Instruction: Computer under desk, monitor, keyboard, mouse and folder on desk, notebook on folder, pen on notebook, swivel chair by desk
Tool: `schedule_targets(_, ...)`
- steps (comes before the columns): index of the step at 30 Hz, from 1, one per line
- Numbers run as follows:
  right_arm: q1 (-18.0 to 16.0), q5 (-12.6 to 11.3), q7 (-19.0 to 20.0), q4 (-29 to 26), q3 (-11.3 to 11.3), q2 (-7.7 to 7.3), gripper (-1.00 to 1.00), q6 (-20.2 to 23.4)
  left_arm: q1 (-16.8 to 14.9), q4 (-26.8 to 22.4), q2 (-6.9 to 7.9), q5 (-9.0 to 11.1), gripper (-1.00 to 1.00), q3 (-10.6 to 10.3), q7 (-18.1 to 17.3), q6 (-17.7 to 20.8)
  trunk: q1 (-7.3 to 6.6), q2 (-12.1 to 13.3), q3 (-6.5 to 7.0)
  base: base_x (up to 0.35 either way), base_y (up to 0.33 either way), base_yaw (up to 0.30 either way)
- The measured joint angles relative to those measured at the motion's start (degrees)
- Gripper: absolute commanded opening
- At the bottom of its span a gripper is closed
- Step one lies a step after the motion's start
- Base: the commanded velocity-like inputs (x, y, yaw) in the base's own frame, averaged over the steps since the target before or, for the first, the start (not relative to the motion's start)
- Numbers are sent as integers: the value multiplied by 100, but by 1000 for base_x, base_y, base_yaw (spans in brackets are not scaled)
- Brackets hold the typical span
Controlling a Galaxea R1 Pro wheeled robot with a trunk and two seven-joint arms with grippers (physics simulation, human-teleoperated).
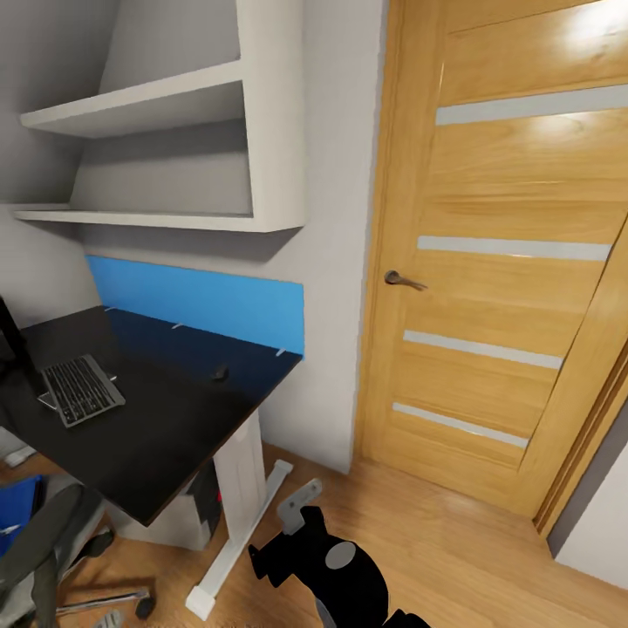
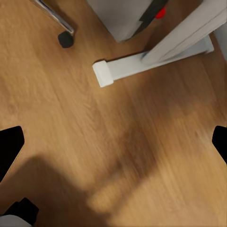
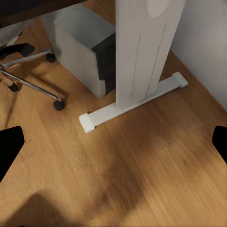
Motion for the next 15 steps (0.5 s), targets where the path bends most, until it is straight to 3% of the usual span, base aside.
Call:
schedule_targets(5, 0, -8, 0, 0, -2, -1, 100, 2, 49, 115, 1, -9, 100, 7, 28, -15, 0, 0, 0, 0, -63, 221)
schedule_targets(10, 0, -10, 0, 0, 15, 3, 100, 3, 83, 144, 1, -14, 100, 7, 34, -20, 0, 0, 0, 0, -201, 64)
schedule_targets(15, -4, -44, 14, 187, 5, 8, 100, -14, 94, -41, -3, 24, 100, 14, 15, 11, 0, 0, 0, 0, -56, 14)
